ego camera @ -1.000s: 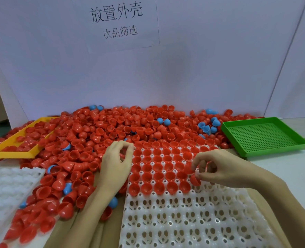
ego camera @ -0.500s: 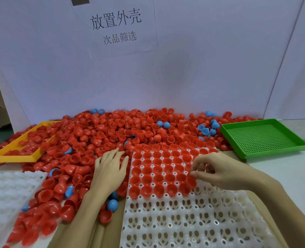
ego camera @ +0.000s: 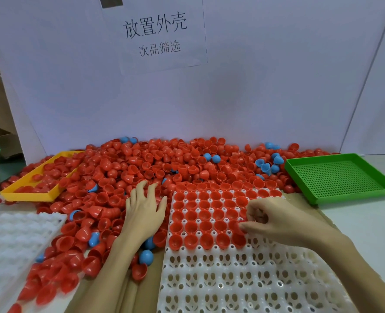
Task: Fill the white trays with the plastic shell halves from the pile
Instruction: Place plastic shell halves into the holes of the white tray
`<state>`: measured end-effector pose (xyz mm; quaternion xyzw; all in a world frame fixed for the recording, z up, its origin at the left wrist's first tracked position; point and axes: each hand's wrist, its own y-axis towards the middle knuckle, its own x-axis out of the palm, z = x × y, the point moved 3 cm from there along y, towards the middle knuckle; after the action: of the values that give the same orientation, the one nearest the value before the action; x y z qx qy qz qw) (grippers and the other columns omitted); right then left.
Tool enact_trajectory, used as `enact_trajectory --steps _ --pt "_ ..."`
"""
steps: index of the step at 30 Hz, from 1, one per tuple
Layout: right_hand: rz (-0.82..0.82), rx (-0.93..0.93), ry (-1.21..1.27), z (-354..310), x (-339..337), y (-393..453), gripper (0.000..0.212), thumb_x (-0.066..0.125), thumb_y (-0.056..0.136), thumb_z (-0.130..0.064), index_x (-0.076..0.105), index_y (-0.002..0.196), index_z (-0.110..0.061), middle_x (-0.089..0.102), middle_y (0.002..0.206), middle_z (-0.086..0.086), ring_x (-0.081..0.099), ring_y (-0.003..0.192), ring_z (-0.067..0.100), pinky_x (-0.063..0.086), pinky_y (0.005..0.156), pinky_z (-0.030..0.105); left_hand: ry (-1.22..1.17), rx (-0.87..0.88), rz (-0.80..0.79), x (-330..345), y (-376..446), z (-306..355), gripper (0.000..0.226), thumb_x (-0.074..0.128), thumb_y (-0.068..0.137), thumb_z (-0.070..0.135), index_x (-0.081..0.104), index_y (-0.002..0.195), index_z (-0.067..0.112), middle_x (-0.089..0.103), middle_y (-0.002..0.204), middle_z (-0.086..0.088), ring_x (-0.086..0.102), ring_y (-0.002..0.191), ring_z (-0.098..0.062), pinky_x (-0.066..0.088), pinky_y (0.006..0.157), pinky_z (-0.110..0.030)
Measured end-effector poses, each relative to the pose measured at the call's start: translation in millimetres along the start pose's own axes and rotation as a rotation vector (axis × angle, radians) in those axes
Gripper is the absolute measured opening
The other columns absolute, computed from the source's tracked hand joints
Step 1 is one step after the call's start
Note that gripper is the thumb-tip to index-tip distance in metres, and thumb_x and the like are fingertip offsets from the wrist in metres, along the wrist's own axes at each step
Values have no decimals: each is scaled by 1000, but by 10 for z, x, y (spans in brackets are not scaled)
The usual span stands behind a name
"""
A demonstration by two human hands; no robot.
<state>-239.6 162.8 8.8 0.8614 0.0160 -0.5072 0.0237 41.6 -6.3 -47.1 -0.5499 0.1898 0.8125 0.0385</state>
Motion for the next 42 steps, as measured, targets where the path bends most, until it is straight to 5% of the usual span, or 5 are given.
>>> enact_trajectory --steps 5,14,22,33,42 --pt "-13 -8 -5 -11 -24 -9 29 73 93 -48 57 74 -34 59 61 -22 47 55 3 40 55 21 -9 -78 -21 3 78 -40 65 35 107 57 36 159 18 -1 175 -11 3 160 -30 10 127 -53" --pt "-51 -22 -25 -35 -36 -51 18 70 96 -40 60 84 -32 63 72 -9 54 63 3 46 60 23 63 -82 -3 -49 102 -27 62 32 108 57 52 149 15 18 166 -7 24 152 -27 17 124 -49" --pt "-19 -54 -61 -128 -44 -55 12 72 95 -36 60 92 -39 67 87 -18 60 83 -6 44 68 13 63 -142 -19 -44 79 -8 72 29 108 58 40 155 4 5 173 -18 23 155 -31 14 126 -49" --pt "-106 -115 -28 -127 -136 -127 34 62 87 -8 68 97 -41 68 103 -25 66 84 4 50 69 16 35 -83 82 -74 41 3 65 46 106 50 45 150 1 26 160 -15 37 143 -36 31 118 -52" --pt "91 -130 105 -240 -125 -66 30 60 97 -7 70 90 -34 68 80 -20 51 54 5 38 52 16 80 37 300 -221 -4 64 55 45 108 45 57 143 4 42 154 -13 42 136 -34 33 111 -52"
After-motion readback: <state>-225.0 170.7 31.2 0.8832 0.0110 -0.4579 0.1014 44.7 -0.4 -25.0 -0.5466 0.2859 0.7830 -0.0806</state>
